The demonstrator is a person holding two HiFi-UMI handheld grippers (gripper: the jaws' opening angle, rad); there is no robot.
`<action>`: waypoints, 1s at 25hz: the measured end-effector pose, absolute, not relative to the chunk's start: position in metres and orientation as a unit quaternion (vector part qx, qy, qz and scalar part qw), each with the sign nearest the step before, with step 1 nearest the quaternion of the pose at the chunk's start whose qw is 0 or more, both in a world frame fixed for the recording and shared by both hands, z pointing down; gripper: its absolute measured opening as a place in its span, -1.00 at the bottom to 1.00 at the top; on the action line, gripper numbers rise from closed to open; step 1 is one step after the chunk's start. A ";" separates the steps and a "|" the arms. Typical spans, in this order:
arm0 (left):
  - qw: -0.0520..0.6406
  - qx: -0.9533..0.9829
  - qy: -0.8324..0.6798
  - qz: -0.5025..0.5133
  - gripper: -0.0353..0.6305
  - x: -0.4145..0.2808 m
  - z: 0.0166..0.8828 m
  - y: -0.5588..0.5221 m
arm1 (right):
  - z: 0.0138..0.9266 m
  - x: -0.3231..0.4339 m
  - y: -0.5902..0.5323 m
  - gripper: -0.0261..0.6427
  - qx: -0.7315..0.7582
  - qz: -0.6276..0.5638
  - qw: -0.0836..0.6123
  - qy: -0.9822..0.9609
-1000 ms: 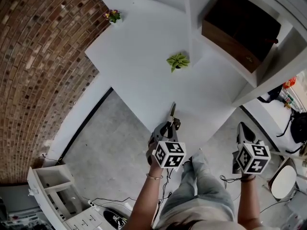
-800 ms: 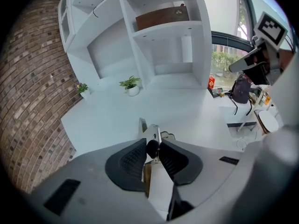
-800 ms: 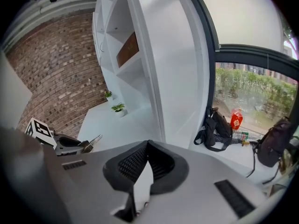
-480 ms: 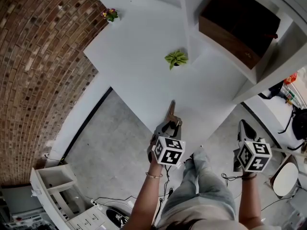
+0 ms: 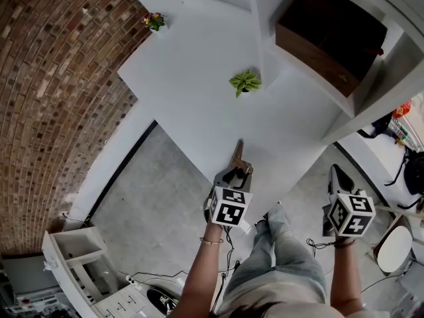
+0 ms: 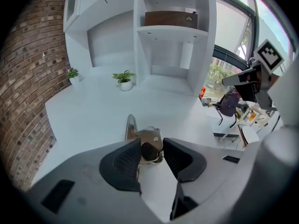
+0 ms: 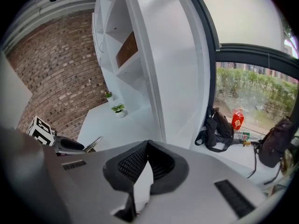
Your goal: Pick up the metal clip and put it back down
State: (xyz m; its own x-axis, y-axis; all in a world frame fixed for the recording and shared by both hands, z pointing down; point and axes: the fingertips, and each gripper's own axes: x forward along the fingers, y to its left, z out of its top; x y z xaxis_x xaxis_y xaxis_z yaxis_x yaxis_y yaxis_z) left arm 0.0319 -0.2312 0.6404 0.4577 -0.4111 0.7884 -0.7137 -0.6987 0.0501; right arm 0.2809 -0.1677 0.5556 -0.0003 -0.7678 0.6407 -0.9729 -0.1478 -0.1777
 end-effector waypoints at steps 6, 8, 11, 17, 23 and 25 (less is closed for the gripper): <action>0.230 0.842 -0.326 0.362 -0.43 0.031 0.633 -0.234 | 0.550 0.271 -0.176 -0.92 0.680 0.309 0.165 -0.645; 0.243 0.847 -0.324 0.346 -0.43 0.030 0.629 -0.235 | 0.547 0.267 -0.180 -0.92 0.677 0.305 0.166 -0.649; 0.253 0.851 -0.325 0.326 -0.43 0.026 0.619 -0.234 | 0.539 0.260 -0.185 -0.92 0.672 0.299 0.167 -0.657; 0.269 0.852 -0.364 0.262 -0.44 0.006 0.582 -0.243 | 0.519 0.244 -0.203 -0.92 0.657 0.278 0.168 -0.680; 0.256 0.837 -0.457 0.159 -0.58 -0.040 0.518 -0.259 | 0.484 0.219 -0.232 -0.92 0.641 0.241 0.157 -0.712; 0.252 0.827 -0.489 0.114 -0.63 -0.058 0.494 -0.263 | 0.470 0.209 -0.243 -0.92 0.633 0.226 0.152 -0.725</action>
